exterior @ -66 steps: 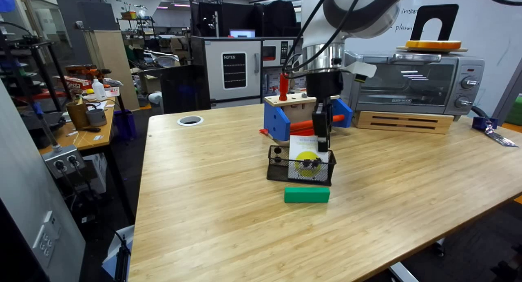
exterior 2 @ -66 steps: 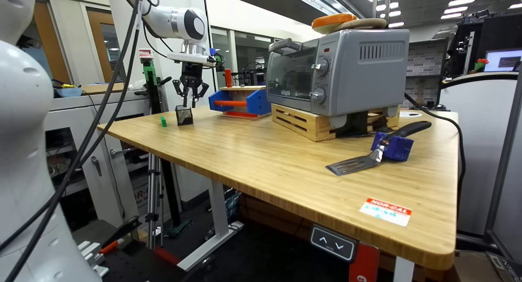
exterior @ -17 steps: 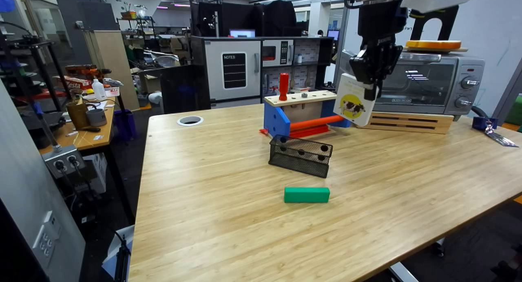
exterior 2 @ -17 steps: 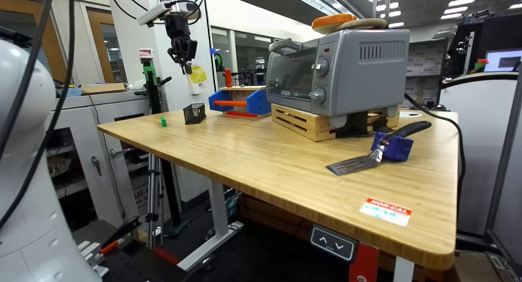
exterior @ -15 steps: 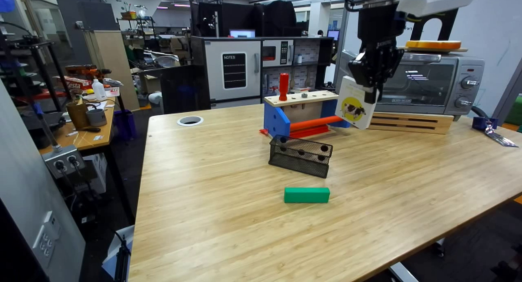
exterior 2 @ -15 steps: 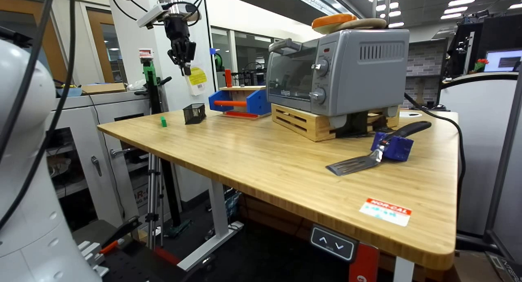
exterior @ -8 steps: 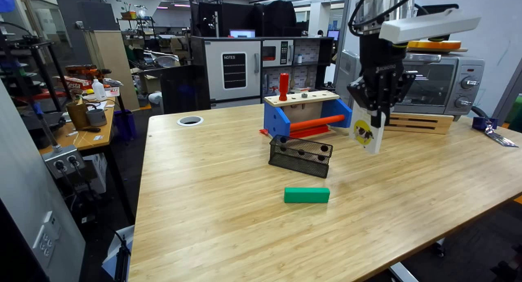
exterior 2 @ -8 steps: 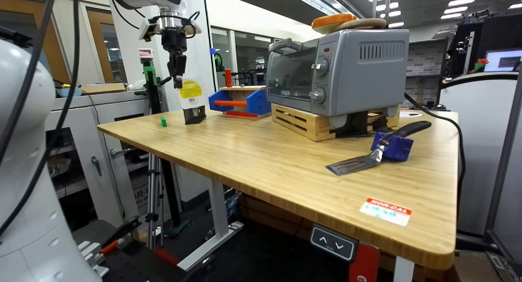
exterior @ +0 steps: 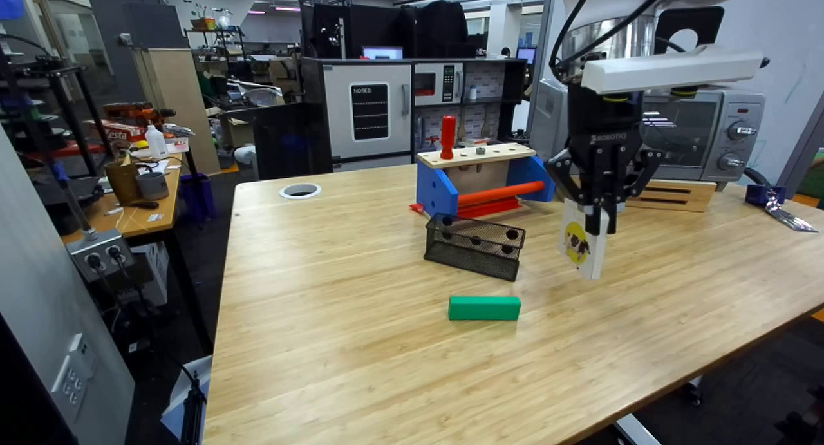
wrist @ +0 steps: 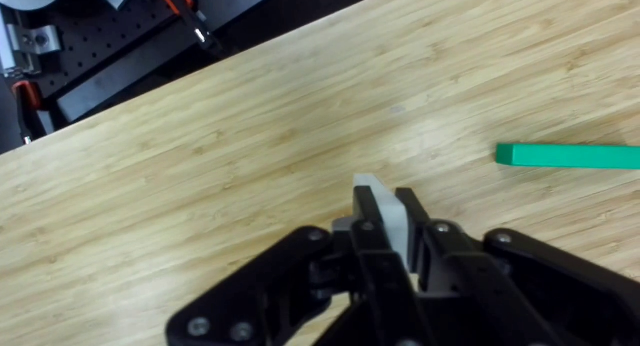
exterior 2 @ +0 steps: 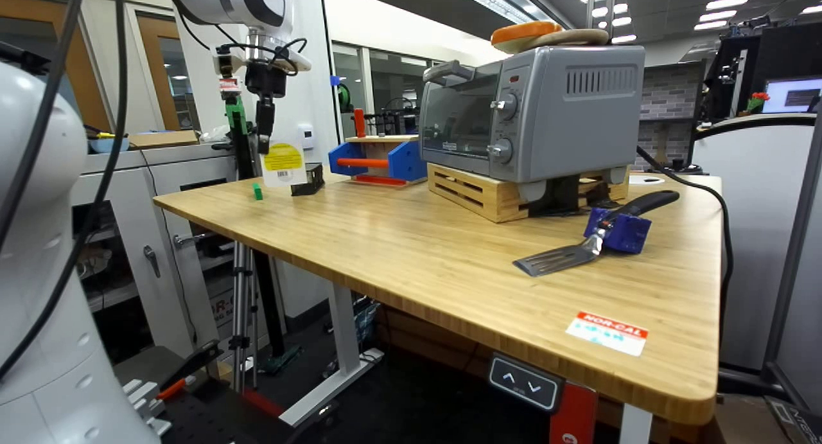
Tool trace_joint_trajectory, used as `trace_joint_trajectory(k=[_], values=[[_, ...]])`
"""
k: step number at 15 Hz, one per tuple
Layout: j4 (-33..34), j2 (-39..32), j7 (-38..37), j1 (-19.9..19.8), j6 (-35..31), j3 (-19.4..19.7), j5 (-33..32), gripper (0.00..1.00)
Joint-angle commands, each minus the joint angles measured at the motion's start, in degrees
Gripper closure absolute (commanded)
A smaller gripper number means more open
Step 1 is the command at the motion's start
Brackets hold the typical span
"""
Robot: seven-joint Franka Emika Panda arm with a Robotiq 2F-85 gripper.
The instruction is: Remove the small book from the object and put it on the table
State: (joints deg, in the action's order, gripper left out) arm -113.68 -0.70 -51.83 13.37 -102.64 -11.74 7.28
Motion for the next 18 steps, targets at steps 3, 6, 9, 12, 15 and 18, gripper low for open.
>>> trace_joint_trajectory(k=[3, 6, 9, 12, 15, 18], values=[[-4.4, 3.2, -1.5, -0.5, -3.4, -0.1, 3.5, 0.96], [-4.5, 3.9, -1.0, -0.8, -3.2, 0.0, 3.5, 0.96], [-3.9, 3.8, -0.5, -1.1, -3.1, 0.2, 3.3, 0.96], [-3.7, 2.2, 0.2, -1.3, -4.0, 0.6, 3.1, 0.96], [-3.5, 0.4, 0.4, -1.4, -5.2, 0.8, 2.7, 0.96], [-3.0, -1.2, 0.9, -1.3, -6.3, 0.8, 2.7, 0.96]])
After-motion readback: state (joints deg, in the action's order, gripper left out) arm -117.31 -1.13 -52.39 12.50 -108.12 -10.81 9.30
